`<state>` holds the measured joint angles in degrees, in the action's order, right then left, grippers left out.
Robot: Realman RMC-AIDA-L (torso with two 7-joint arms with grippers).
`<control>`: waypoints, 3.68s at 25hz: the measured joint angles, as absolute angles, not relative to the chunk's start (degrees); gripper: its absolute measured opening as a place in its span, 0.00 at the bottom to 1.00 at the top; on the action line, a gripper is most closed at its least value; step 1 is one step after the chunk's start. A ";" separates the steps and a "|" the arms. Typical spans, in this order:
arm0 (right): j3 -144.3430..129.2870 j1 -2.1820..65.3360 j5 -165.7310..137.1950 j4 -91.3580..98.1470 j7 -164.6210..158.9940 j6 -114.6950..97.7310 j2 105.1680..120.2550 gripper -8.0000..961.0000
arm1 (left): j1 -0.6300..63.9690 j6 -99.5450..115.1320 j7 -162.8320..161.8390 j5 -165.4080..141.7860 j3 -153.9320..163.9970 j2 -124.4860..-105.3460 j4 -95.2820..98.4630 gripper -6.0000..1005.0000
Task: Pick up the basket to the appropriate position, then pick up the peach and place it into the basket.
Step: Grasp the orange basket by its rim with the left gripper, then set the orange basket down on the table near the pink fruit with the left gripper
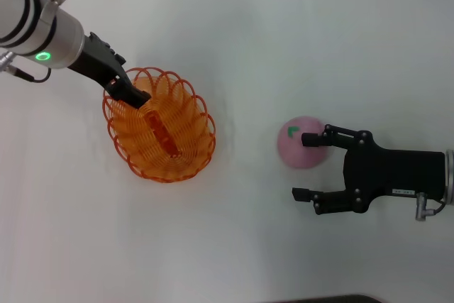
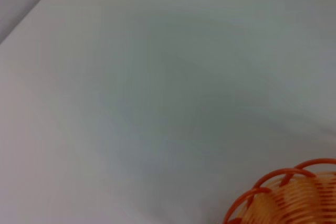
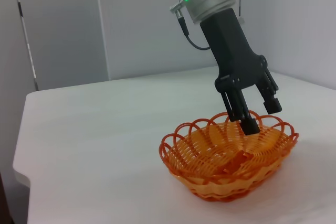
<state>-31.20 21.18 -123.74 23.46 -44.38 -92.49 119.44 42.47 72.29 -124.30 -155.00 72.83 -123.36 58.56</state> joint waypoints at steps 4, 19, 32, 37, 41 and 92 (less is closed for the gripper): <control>-31.20 21.18 -123.75 23.46 -44.38 -92.48 119.44 0.98 | 43.54 71.73 -124.28 -155.97 72.63 -123.28 56.44 0.82; -31.20 21.18 -123.75 23.44 -44.38 -92.35 119.44 0.98 | 45.76 70.10 -126.14 -156.10 72.00 -123.07 52.24 0.82; -31.20 21.18 -123.75 23.47 -44.38 -92.33 119.44 0.98 | 45.89 70.16 -127.44 -158.38 71.98 -123.18 52.01 0.40; -31.20 21.18 -123.70 23.47 -44.38 -92.32 119.44 0.98 | 45.93 70.27 -128.01 -159.09 71.99 -123.59 52.22 0.26; -30.93 21.18 -123.67 23.47 -44.38 -92.30 119.44 0.98 | 46.41 71.11 -130.49 -159.18 72.01 -123.19 52.28 0.23; -28.07 21.65 -123.66 23.47 -44.38 -92.50 119.38 0.98 | 35.47 90.45 -147.93 -142.48 39.12 -123.93 53.37 0.07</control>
